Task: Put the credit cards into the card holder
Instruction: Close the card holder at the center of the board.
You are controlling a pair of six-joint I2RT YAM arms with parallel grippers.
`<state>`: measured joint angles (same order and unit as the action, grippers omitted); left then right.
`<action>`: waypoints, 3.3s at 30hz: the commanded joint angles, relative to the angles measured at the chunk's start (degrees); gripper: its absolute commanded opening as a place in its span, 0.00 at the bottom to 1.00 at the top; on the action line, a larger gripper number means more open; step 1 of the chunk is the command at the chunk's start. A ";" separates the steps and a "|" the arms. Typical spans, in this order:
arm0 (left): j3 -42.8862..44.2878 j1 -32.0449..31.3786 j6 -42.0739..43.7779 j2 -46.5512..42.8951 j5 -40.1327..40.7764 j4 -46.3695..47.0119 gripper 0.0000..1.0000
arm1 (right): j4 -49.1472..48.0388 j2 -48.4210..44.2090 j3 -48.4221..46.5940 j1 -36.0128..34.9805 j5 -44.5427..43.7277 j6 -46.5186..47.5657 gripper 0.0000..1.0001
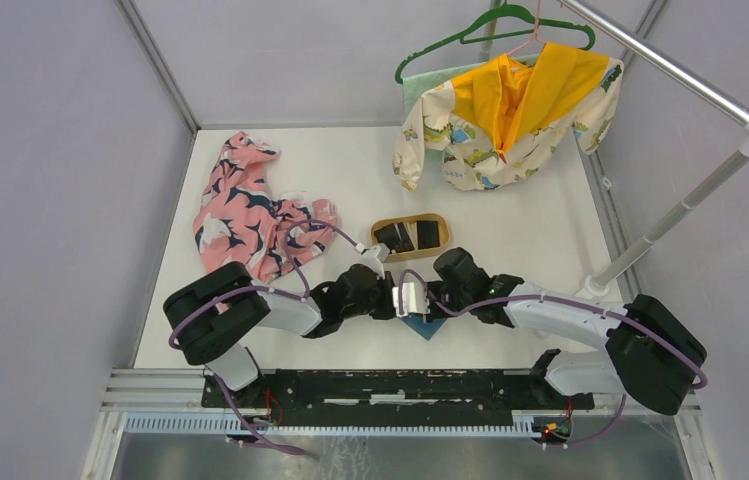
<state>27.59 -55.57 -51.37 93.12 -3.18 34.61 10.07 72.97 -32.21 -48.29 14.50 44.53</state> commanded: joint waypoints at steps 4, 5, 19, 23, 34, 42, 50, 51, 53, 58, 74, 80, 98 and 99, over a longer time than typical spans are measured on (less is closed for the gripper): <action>-0.39 0.08 -0.30 1.00 0.22 -1.31 0.02 | -0.87 -0.67 -0.08 -0.22 -1.37 0.90 0.11; -0.43 0.10 -0.30 0.94 0.26 -1.38 0.02 | -0.80 -0.79 -0.06 -0.22 -1.32 0.91 0.09; -0.26 0.04 -0.39 0.88 0.28 -1.69 0.02 | 1.25 -3.68 0.47 0.38 1.80 2.31 0.00; -0.04 0.05 -0.35 0.90 0.29 -1.96 0.02 | 1.75 -4.35 0.91 0.75 3.28 2.81 0.00; 0.35 0.08 -0.30 1.07 0.02 -2.05 0.02 | 2.73 -2.17 0.92 -0.22 4.07 3.55 0.00; 0.19 0.04 -0.22 0.92 0.09 -2.01 0.02 | 2.65 -0.90 0.92 -1.63 3.36 3.72 0.00; 0.09 0.04 -0.13 0.84 0.23 -2.01 0.02 | 2.94 -0.90 1.35 -2.31 1.83 4.74 0.00; 0.05 0.04 -0.18 0.80 0.24 -2.01 0.02 | 3.10 -0.97 1.43 -2.46 1.68 5.00 0.00; 0.00 0.04 -0.16 0.76 0.20 -1.94 0.02 | 3.32 -1.13 1.53 -2.66 1.16 5.32 0.00; -0.13 0.05 -0.13 0.61 0.15 -1.96 0.02 | 3.82 -1.72 1.93 -3.03 -0.16 6.41 0.00; 0.08 0.10 -0.13 0.53 -0.03 -1.94 0.02 | 3.47 -2.26 2.67 -4.76 -1.69 7.18 0.00; 0.07 0.08 -0.14 0.45 -0.07 -2.08 0.02 | 4.23 -2.48 3.02 -6.65 -3.11 8.54 0.00; 0.88 0.11 -0.11 0.66 -1.04 -1.93 0.02 | 8.50 0.02 3.92 -13.79 -9.25 11.69 0.00; 0.88 0.11 -0.13 0.77 -0.99 -1.96 0.02 | 8.80 0.44 3.54 -13.84 -9.23 11.70 0.00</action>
<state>27.59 -55.57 -51.37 93.12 -4.08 34.46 12.91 71.29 -29.65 -60.47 3.07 56.53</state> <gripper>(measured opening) 0.026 0.004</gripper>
